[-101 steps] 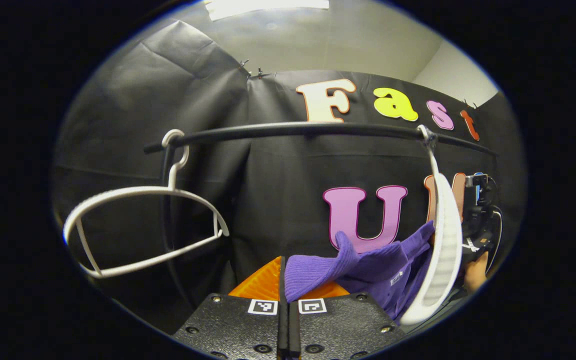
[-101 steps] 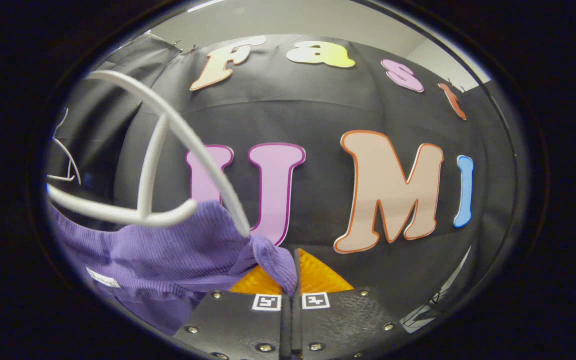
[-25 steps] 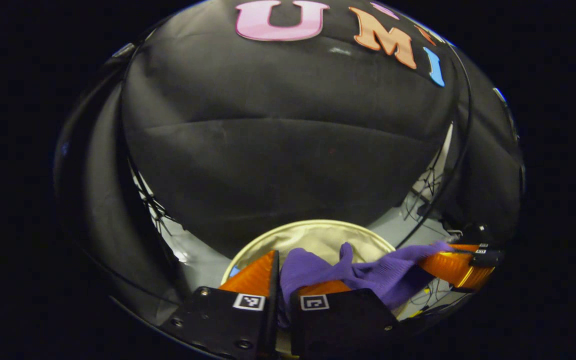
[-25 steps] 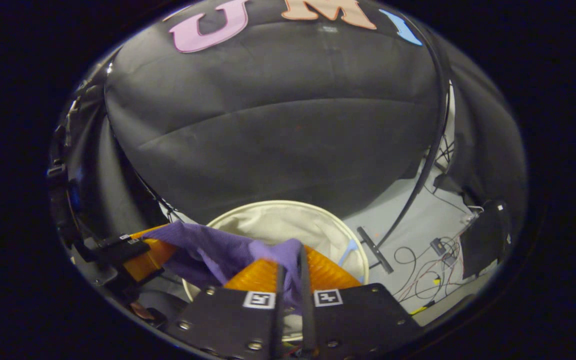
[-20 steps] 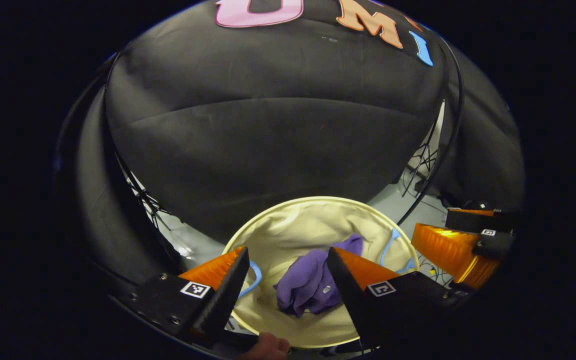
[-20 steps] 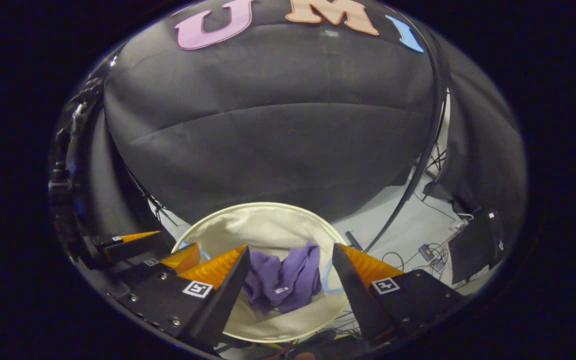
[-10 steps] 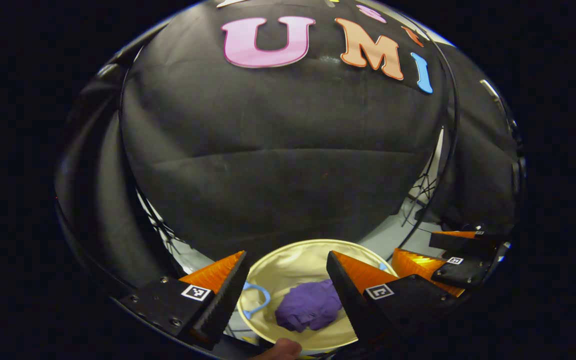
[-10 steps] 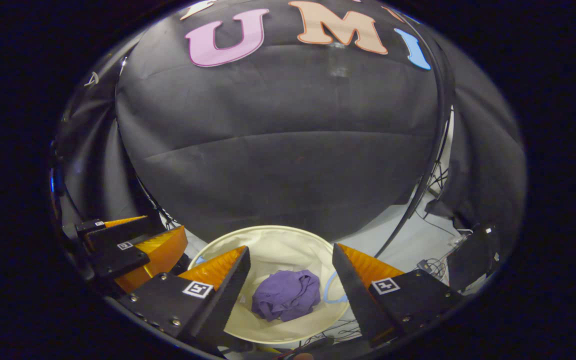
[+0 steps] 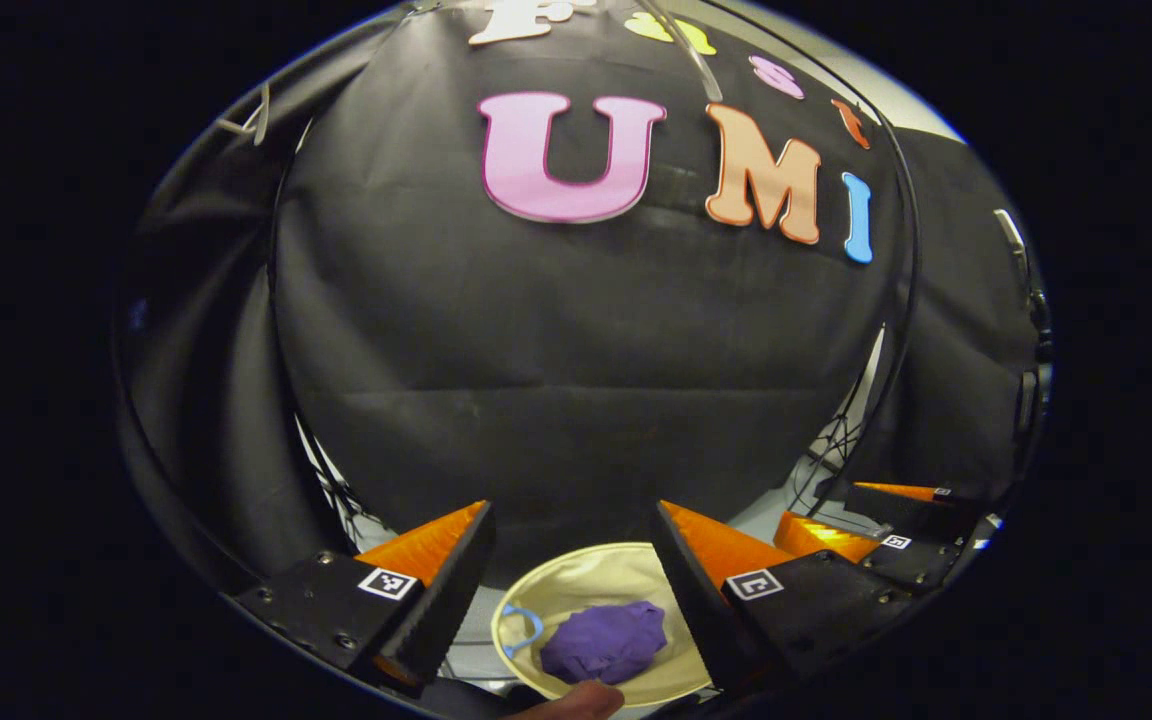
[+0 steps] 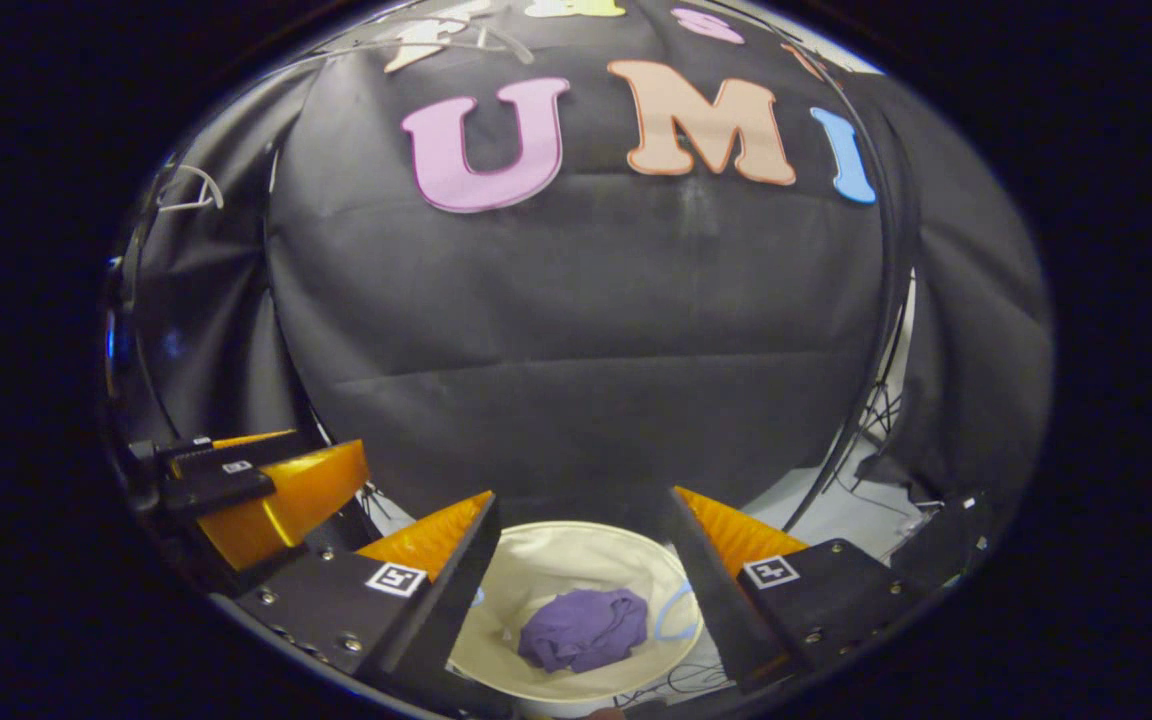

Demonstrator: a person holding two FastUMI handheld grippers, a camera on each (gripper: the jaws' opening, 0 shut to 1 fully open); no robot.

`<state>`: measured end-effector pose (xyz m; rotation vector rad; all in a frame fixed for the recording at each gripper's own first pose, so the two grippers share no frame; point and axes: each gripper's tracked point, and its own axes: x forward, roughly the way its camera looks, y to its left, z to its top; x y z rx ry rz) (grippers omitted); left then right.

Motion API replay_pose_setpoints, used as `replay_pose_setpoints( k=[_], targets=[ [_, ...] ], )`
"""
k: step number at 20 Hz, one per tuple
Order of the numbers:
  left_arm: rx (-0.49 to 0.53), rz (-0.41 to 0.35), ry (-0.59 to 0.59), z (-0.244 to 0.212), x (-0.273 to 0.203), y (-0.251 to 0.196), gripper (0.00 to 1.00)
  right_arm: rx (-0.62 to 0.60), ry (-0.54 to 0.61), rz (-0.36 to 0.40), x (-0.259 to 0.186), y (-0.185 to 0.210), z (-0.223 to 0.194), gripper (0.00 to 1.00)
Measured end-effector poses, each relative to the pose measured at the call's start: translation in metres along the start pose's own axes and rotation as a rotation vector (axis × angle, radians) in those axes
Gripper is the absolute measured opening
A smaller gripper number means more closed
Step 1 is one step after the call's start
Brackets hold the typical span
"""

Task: Grasp the clothes on the hanger with both hands and then place them into the laundry hamper below.

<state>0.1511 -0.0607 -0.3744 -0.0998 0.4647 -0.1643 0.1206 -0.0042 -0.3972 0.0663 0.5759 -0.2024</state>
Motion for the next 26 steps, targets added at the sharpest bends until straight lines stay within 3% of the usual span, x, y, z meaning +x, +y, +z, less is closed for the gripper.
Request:
replay_pose_setpoints(
  k=[4,8,14,16,17,18,19,21,22,23,25,26],
  targets=[
    [-0.019,-0.007,-0.071,0.048,-0.026,0.003,0.96,0.015,-0.089,0.012,-0.035,0.002,0.047,0.99],
    [-0.012,-0.002,-0.171,0.097,-0.061,0.008,0.93,-0.028,-0.19,-0.051,-0.071,-0.013,0.085,0.99],
    [0.035,-0.02,-0.277,0.143,-0.105,-0.009,0.93,0.009,-0.286,0.017,-0.131,0.014,0.13,0.96],
    [0.054,-0.014,-0.296,0.15,-0.111,-0.01,0.95,0.004,-0.322,0.084,-0.147,0.031,0.149,0.93],
    [0.051,-0.021,-0.296,0.154,-0.113,-0.013,0.93,-0.024,-0.351,0.095,-0.152,0.031,0.159,0.99],
    [0.033,-0.032,-0.3,0.163,-0.114,-0.016,0.93,-0.041,-0.36,0.096,-0.155,0.03,0.171,0.99],
    [0.007,-0.041,-0.307,0.171,-0.115,-0.017,0.93,-0.043,-0.376,0.099,-0.157,0.027,0.184,0.92],
    [-0.015,-0.028,-0.34,0.187,-0.116,-0.015,0.96,-0.023,-0.412,0.12,-0.169,0.029,0.202,1.0],
    [-0.008,-0.021,-0.363,0.193,-0.121,-0.012,0.96,-0.011,-0.417,0.118,-0.175,0.026,0.207,0.93],
    [-0.003,-0.021,-0.39,0.196,-0.128,-0.011,0.92,-0.004,-0.433,0.111,-0.183,0.021,0.21,0.99],
    [-0.021,0.003,-0.327,0.181,-0.142,-0.002,0.92,0.018,-0.447,0.096,-0.202,0.014,0.209,0.93],
    [-0.023,0.001,-0.314,0.173,-0.152,0.0,0.92,0.02,-0.449,0.097,-0.214,0.013,0.207,0.99]
  ],
)
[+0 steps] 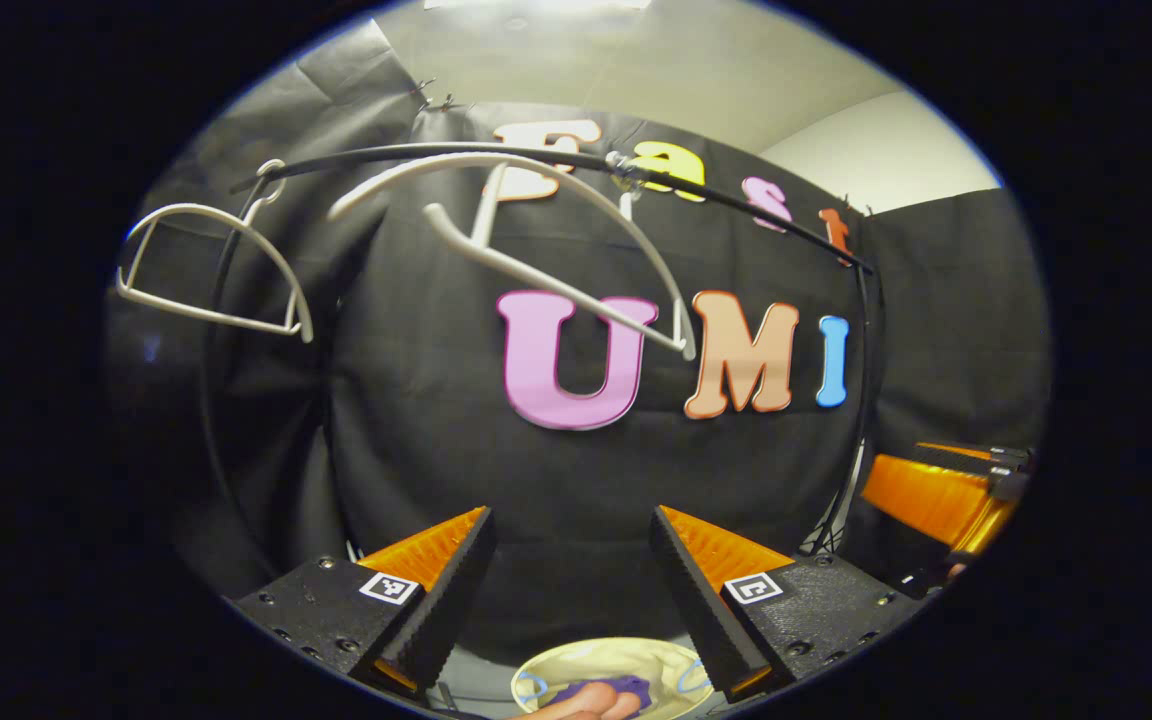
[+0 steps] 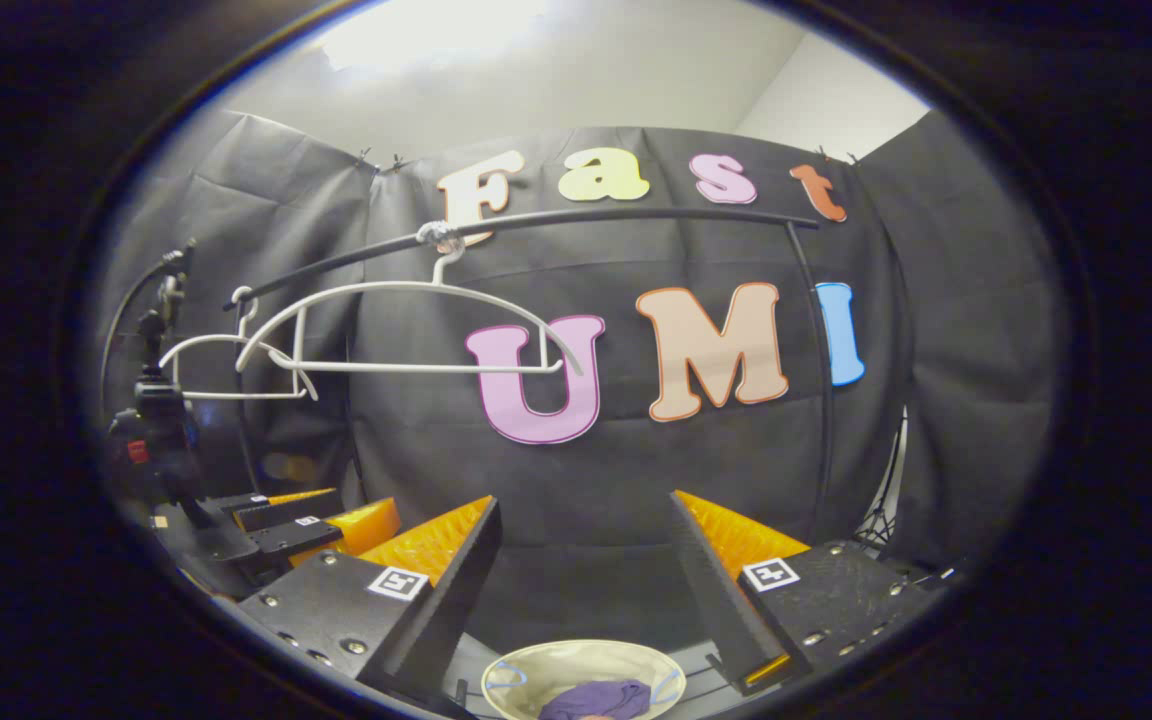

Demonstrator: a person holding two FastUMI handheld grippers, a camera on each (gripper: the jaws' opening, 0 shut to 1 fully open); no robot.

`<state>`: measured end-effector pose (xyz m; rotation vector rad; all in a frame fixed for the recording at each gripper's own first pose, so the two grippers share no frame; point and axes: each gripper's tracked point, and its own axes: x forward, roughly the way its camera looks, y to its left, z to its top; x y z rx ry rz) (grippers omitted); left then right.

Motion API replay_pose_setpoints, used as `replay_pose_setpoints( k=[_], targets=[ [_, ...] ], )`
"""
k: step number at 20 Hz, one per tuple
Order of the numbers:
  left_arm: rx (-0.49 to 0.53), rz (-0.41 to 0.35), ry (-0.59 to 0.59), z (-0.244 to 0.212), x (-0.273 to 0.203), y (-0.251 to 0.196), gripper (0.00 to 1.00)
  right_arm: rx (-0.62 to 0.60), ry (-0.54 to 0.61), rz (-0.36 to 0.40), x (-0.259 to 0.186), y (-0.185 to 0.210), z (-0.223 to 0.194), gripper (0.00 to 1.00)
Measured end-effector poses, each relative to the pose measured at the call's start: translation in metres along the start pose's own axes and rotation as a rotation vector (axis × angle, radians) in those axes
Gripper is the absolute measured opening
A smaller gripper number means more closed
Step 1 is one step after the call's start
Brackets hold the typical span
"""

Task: Grasp the clothes on the hanger with both hands and then place them into the laundry hamper below.

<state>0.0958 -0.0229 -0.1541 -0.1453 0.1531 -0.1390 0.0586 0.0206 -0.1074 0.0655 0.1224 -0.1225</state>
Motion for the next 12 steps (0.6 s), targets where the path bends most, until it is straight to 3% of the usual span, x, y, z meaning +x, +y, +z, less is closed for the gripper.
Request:
replay_pose_setpoints(
  k=[2,6,7,8,10,12],
  targets=[
    [0.01,0.001,-0.036,0.012,-0.021,0.001,0.92,0.022,-0.012,0.022,-0.024,0.001,0.009,1.0],
    [0.058,0.108,-0.07,0.033,-0.052,0.003,0.91,0.052,-0.068,0.062,-0.058,-0.011,0.037,0.93],
    [0.054,0.092,-0.087,0.039,-0.059,-0.01,0.92,0.051,-0.085,0.069,-0.066,-0.016,0.041,0.93],
    [0.053,0.065,-0.105,0.045,-0.067,-0.025,0.92,0.056,-0.1,0.071,-0.072,-0.021,0.046,1.0],
    [0.047,0.053,-0.112,0.048,-0.081,-0.037,0.92,0.076,-0.123,0.087,-0.082,-0.028,0.046,0.93],
    [0.061,0.042,-0.09,0.041,-0.088,-0.05,0.92,0.097,-0.13,0.101,-0.089,-0.037,0.043,0.98]
  ],
)
